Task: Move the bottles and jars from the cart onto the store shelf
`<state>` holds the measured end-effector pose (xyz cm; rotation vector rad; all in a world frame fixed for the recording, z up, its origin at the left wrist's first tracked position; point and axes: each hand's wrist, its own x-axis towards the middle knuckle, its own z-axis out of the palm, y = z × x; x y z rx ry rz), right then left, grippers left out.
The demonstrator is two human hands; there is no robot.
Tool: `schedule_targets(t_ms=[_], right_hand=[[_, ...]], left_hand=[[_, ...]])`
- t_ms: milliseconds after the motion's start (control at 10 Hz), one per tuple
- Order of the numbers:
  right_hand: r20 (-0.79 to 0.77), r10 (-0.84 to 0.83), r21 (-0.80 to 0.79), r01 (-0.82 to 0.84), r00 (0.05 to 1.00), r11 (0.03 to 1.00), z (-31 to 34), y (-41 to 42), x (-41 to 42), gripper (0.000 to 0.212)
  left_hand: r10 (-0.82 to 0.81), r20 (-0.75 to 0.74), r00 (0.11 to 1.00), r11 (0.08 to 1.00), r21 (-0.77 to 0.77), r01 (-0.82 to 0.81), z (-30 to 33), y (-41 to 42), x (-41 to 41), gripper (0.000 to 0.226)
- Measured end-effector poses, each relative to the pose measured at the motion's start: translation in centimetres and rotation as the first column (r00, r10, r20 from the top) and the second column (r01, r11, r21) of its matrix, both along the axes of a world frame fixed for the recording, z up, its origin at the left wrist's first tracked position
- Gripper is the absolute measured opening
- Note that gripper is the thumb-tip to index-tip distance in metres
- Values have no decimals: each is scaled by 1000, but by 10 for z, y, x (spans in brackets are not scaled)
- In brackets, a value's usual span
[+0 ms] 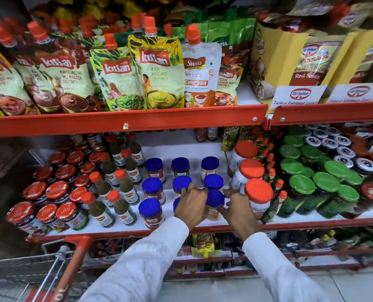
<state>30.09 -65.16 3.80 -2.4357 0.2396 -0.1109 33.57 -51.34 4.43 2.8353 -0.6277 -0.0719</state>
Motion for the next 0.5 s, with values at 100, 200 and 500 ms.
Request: schedule_targets(t_ms=[100, 200, 500], right_hand=[[-26, 49, 66, -47, 998, 997, -3, -7, 4, 52], [-20, 82, 89, -80, 996, 993, -9, -17, 6, 55], [-72, 108, 53, -104, 992, 993, -14, -34, 4, 46]], left_hand=[[53, -26, 998, 998, -22, -53, -5, -3, 2, 43], [83, -16, 996, 994, -76, -84, -11, -8, -2, 43], [138, -9, 990, 972, -190, -138, -20, -21, -15, 40]])
